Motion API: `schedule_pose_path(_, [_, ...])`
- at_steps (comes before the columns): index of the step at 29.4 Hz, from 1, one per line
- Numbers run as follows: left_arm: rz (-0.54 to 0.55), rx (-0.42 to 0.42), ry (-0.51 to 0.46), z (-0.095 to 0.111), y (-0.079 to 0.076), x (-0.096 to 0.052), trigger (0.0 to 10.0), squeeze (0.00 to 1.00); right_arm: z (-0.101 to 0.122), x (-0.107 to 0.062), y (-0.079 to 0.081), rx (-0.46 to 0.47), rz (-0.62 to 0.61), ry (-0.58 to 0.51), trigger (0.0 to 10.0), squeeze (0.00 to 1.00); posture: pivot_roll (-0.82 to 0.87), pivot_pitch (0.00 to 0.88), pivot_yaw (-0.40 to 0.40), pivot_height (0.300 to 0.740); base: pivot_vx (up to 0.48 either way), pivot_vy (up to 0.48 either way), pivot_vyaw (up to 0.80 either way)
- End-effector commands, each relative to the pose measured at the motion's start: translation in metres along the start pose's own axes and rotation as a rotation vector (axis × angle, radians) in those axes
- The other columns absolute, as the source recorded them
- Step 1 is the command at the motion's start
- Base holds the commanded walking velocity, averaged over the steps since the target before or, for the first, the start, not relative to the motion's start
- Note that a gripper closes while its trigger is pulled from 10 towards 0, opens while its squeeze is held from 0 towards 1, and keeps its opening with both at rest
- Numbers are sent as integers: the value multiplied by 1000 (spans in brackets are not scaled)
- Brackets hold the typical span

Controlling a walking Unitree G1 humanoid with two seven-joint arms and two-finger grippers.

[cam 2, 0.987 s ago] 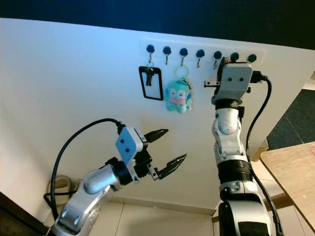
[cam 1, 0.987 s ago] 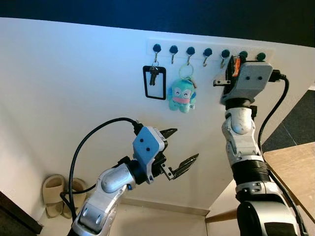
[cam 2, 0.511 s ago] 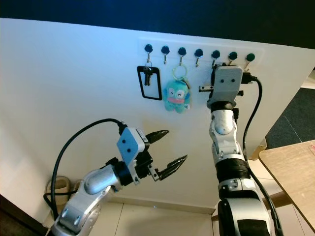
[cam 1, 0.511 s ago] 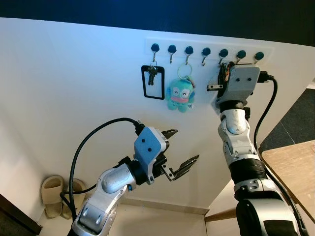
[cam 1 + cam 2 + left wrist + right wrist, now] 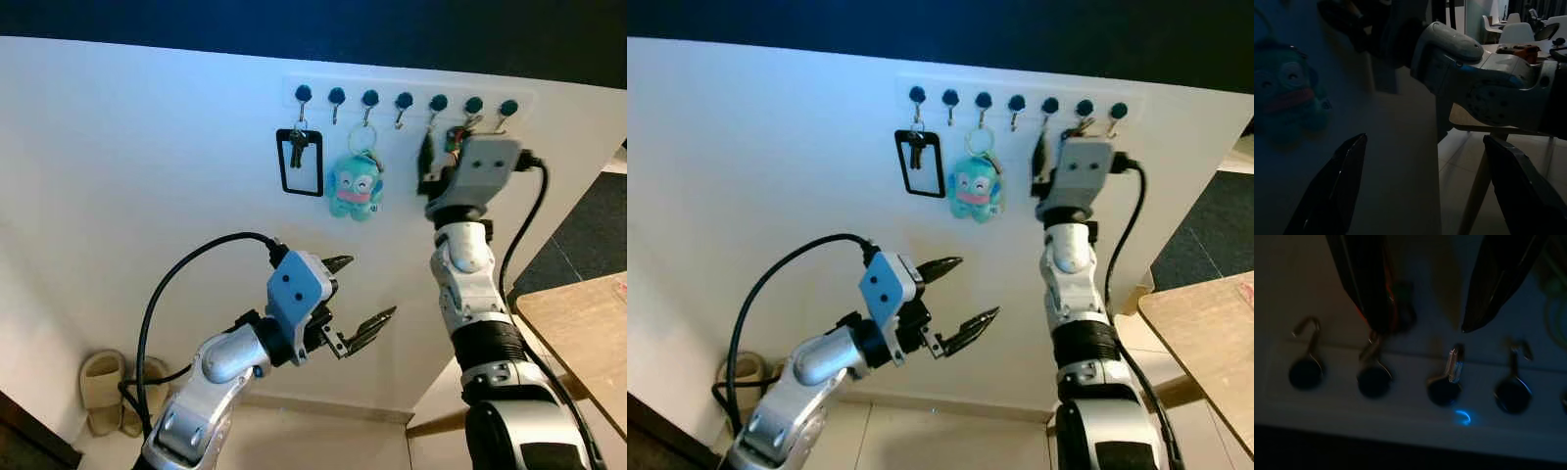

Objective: Hang keys on a hook

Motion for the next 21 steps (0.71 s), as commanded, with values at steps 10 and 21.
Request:
schedule_pose_path(10, [-2, 4, -2, 3, 0, 1, 10000, 0, 18, -6, 12, 50, 60, -97, 10000, 0, 44, 58, -66, 740, 0, 0, 0])
schedule_pose_path(21, [-10, 3, 35, -7, -3, -6, 10000, 0, -5, -45, 11, -4, 88, -54, 10000, 0, 48, 64, -76, 740, 0, 0, 0])
Point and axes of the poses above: a point about 5 cm out from each wrist's last joint towards the gripper, its own x axis pointing out of the wrist towards the gripper, its own z axis along the axis of the wrist's last joint, y = z × x, the point moved 6 cm from there along x, pointing out of the wrist towards the gripper, and after that the axes turned 10 degrees about x, right-handed, at the moved point
